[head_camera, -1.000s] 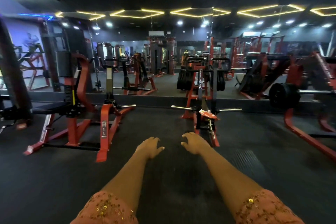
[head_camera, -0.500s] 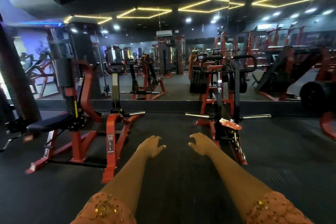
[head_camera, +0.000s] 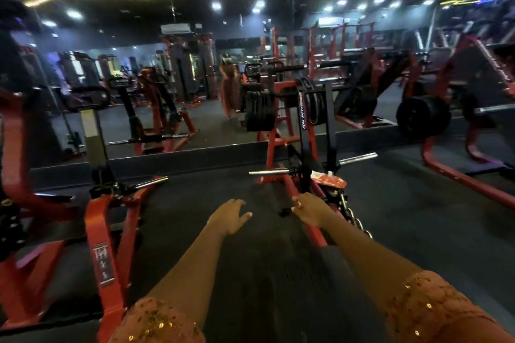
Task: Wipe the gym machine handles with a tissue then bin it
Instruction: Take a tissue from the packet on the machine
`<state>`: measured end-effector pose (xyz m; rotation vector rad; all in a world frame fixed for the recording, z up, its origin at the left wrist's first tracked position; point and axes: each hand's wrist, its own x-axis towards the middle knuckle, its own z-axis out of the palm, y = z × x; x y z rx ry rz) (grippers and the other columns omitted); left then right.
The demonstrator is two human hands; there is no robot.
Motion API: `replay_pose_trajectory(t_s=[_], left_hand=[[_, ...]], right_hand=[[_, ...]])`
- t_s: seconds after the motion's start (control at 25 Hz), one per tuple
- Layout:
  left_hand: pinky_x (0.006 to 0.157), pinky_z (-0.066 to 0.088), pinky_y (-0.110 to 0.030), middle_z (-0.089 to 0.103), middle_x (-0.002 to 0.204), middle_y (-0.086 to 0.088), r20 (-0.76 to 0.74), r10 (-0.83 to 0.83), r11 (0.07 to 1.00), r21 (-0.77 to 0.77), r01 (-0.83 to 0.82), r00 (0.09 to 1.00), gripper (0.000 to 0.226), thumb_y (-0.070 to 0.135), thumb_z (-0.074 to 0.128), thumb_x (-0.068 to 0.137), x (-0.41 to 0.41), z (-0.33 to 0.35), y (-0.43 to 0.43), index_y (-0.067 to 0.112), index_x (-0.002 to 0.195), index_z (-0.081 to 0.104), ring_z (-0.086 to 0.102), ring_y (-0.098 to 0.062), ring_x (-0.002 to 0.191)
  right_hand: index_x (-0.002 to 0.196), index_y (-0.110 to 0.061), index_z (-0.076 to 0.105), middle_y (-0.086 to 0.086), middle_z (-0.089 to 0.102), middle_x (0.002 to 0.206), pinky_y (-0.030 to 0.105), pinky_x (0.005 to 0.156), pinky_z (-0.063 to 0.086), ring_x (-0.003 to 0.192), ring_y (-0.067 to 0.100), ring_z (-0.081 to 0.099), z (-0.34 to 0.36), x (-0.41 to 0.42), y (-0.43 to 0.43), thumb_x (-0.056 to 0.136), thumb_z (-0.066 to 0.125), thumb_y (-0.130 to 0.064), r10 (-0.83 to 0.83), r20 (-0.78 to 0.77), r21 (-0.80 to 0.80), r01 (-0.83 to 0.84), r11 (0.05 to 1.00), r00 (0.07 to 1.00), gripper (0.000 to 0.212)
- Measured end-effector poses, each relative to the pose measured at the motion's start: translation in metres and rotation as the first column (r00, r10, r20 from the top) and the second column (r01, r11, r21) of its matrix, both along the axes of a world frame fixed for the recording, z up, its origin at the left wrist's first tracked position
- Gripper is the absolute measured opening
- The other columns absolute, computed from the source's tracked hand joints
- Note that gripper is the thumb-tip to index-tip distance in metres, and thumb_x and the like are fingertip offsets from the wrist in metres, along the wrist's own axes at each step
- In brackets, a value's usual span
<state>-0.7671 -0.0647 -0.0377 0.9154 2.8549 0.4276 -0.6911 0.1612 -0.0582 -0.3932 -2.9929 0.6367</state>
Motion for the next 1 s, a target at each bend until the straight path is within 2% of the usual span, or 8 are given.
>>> replay_pose_trajectory(t_s=[0.24, 0.36, 0.48, 0.64, 0.84, 1.0], left_hand=[[0.105, 0.035, -0.036, 0.039, 0.141, -0.009, 0.067, -0.148, 0.989, -0.012, 0.149, 0.987, 0.052, 0.039, 0.045, 0.095, -0.141, -0.036, 0.048, 0.014, 0.139, 0.036, 0.041, -0.023, 0.128], [0.104, 0.035, -0.035, 0.039, 0.141, -0.009, 0.075, -0.204, 0.979, 0.001, 0.205, 0.976, 0.052, 0.039, 0.045, 0.095, -0.207, -0.051, 0.079, 0.014, 0.139, 0.036, 0.041, -0.023, 0.128], [0.105, 0.034, -0.034, 0.04, 0.14, -0.011, 0.116, -0.25, 0.967, -0.007, 0.253, 0.961, 0.052, 0.039, 0.045, 0.095, -0.284, -0.06, 0.119, 0.012, 0.139, 0.036, 0.041, -0.024, 0.128], [0.106, 0.033, -0.035, 0.042, 0.14, -0.013, 0.122, -0.297, 0.955, 0.034, 0.295, 0.947, 0.052, 0.038, 0.047, 0.094, -0.382, -0.07, 0.17, 0.011, 0.138, 0.038, 0.041, -0.026, 0.129], [0.108, 0.032, -0.034, 0.043, 0.14, -0.012, 0.18, -0.387, 0.921, 0.019, 0.39, 0.904, 0.052, 0.038, 0.048, 0.093, -0.485, -0.098, 0.247, 0.01, 0.137, 0.04, 0.04, -0.025, 0.129], [0.107, 0.032, -0.033, 0.045, 0.139, -0.013, 0.191, -0.508, 0.856, 0.005, 0.517, 0.84, 0.052, 0.038, 0.049, 0.093, -0.555, -0.124, 0.319, 0.009, 0.135, 0.042, 0.041, -0.025, 0.129]], right_hand=[[0.134, -0.011, 0.043, 0.011, 0.042, 0.139, 0.038, 0.106, 0.034, 0.127, 0.029, 0.041, -0.036, -0.109, 0.038, 0.092, 0.048, -0.031, -0.17, 0.044, -0.016, 0.17, 0.985, 0.985, 0.046], [0.129, -0.014, 0.049, 0.014, 0.049, 0.132, 0.037, 0.1, 0.04, 0.119, 0.03, 0.048, -0.052, -0.168, 0.068, 0.09, 0.048, -0.033, -0.236, 0.044, -0.05, 0.238, 0.97, 0.971, 0.043], [0.127, -0.012, 0.051, 0.016, 0.049, 0.131, 0.037, 0.098, 0.039, 0.119, 0.033, 0.048, -0.059, -0.237, 0.106, 0.09, 0.048, -0.033, -0.316, 0.07, -0.073, 0.32, 0.944, 0.946, 0.043], [0.12, -0.01, 0.055, 0.013, 0.054, 0.126, 0.037, 0.094, 0.041, 0.113, 0.032, 0.052, -0.056, -0.307, 0.147, 0.091, 0.047, -0.025, -0.388, 0.089, -0.089, 0.395, 0.914, 0.917, 0.033], [0.127, -0.014, 0.051, 0.013, 0.052, 0.131, 0.034, 0.096, 0.039, 0.118, 0.03, 0.049, -0.066, -0.371, 0.208, 0.092, 0.045, -0.023, -0.525, 0.102, -0.071, 0.533, 0.843, 0.845, 0.036], [0.131, -0.014, 0.047, 0.014, 0.049, 0.135, 0.034, 0.099, 0.038, 0.122, 0.03, 0.046, -0.087, -0.413, 0.249, 0.092, 0.048, -0.023, -0.636, 0.069, -0.096, 0.639, 0.763, 0.769, 0.04]])
